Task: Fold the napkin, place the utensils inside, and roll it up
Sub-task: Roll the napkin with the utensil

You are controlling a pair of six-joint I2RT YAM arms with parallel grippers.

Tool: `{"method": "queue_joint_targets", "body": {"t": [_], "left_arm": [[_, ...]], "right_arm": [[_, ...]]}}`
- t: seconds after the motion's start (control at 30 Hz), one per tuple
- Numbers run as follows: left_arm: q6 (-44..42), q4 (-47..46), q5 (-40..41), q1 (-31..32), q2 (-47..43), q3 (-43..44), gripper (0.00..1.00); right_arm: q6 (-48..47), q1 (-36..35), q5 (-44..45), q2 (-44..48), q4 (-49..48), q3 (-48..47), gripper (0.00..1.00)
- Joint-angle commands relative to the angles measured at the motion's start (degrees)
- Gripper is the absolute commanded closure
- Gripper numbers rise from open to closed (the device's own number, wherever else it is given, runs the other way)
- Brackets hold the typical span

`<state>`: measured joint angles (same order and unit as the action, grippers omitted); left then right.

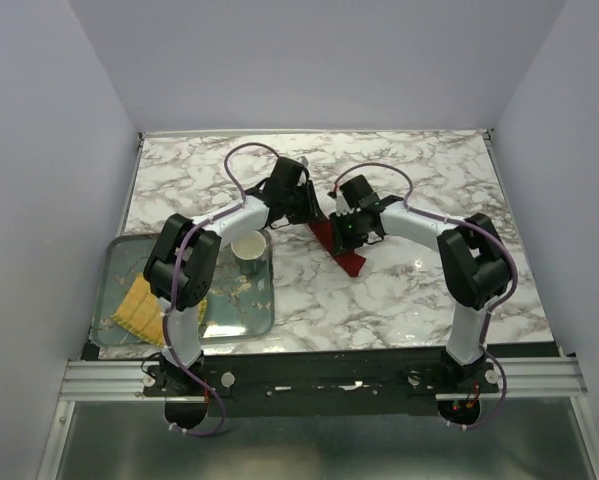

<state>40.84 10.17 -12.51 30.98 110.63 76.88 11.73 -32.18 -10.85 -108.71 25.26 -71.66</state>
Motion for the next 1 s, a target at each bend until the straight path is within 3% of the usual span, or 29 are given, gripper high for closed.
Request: {"method": "queue_joint_targets", "body": {"t": [0.0,0.23,0.4,0.53,0.83,0.97], "left_arm": [[-0.7,1.3,-1.0,0.2,-3.1,2.2,0.59],[1.7,-1.2,-4.3,0.8,1.2,3.7,0.61],[3.2,-3.6,-5.2,0.9,5.0,4.6,0.62],[2.8,-3.4,-3.8,0.9,7.2,4.8,0.64],[2.2,-4.0,-2.6,0.7,7.6,2.8,0.65],[2.2,-4.2,-2.7,0.6,7.3,2.3,0.66]], "right_arm": [[0.2,6.5,-21.6,-3.7,-1.5,2.0,0.77],[-0.7,11.3,-34.9,-9.1,-2.5,2.0,0.74],[-1.2,11.4,-34.6,-9.2,-2.6,2.3,0.69],[-1.4,11.4,-30.6,-6.5,-1.8,2.8,0.59],[-4.1,4.9,0.7,3.5,13.8,-3.0,0.48],[-1.7,0.7,14.1,6.7,15.4,-3.5,0.45]]}}
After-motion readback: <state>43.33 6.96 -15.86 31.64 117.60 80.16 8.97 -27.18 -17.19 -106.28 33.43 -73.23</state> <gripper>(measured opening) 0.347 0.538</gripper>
